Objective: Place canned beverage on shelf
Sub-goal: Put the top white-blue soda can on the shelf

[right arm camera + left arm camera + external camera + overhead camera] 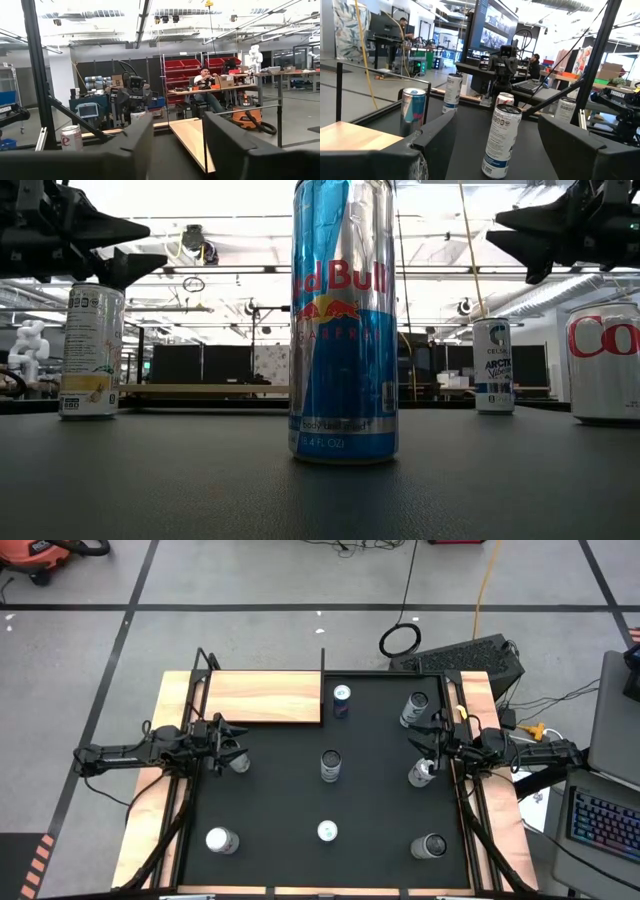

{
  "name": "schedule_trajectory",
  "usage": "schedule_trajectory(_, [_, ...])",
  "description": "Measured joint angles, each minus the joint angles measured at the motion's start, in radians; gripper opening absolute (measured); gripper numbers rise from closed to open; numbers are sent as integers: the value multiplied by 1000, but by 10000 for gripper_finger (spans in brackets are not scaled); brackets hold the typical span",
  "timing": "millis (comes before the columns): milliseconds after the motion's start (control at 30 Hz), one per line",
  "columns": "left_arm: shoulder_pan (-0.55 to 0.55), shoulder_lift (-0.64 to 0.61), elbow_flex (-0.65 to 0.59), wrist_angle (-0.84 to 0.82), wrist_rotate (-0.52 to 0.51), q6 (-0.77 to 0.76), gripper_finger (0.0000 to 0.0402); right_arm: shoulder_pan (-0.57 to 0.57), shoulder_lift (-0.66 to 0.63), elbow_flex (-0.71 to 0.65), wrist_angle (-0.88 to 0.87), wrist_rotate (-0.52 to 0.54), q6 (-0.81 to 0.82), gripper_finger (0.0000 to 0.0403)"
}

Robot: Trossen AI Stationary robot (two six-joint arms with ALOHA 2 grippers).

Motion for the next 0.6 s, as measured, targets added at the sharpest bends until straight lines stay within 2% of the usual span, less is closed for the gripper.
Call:
schedule_trajectory(133, [0,0,0,0,-1,50,283,0,0,0,-1,0,35,223])
schedule_trajectory(267, [0,0,0,1,-1,88,283,0,0,0,-3,0,66,253])
schedule_trajectory(400, [0,0,0,1,-1,91,283,0,0,0,-4,0,67,266])
schedule_trajectory(600, [0,0,0,1,-1,91,283,0,0,0,-3,0,67,264])
